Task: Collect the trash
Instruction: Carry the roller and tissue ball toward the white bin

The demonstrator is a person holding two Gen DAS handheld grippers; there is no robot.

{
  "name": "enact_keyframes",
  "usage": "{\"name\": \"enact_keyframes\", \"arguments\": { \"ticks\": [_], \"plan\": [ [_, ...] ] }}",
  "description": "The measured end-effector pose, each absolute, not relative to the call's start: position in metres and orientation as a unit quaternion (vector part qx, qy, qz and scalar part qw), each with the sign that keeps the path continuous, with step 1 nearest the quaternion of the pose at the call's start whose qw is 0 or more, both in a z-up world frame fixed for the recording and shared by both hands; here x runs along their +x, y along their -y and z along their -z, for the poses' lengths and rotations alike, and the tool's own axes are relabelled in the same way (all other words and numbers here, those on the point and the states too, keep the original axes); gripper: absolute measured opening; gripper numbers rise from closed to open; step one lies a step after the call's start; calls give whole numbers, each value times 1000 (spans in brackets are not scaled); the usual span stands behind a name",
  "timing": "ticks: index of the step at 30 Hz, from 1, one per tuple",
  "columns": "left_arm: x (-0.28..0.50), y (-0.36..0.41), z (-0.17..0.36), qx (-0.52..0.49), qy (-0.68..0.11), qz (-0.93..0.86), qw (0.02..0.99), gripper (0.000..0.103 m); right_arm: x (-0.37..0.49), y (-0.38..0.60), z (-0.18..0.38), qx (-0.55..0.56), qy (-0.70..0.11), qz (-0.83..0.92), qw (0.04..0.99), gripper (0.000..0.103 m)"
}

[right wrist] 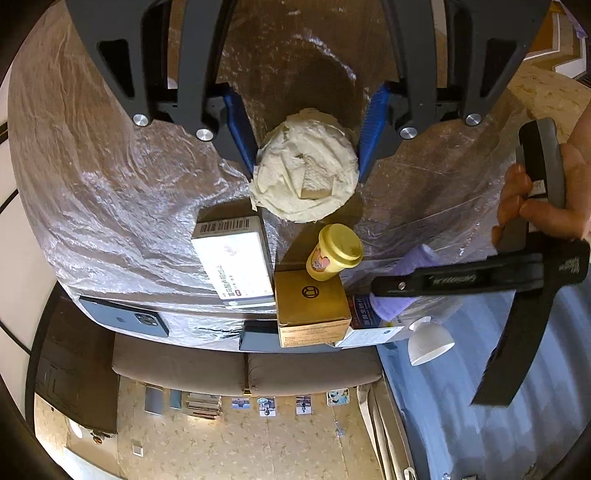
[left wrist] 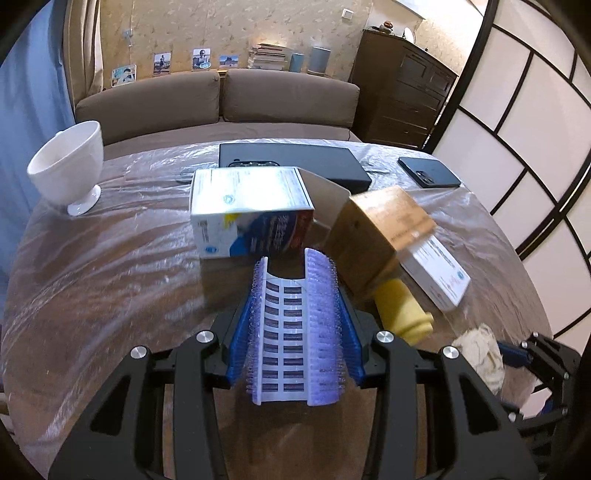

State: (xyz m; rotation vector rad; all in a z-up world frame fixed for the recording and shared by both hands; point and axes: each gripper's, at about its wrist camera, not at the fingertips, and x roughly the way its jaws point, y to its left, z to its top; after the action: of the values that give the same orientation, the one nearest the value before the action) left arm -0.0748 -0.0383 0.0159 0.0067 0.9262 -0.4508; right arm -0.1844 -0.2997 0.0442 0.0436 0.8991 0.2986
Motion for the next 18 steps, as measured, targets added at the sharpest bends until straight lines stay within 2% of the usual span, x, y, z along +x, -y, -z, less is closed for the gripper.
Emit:
{"name": "enact_keyframes", "arguments": {
  "ticks": [18],
  "plan": [
    [-133, 33, -12, 2, -447, 199, 872, 44, -200, 301, -51, 18, -432, -156, 888, 51]
  ]
}}
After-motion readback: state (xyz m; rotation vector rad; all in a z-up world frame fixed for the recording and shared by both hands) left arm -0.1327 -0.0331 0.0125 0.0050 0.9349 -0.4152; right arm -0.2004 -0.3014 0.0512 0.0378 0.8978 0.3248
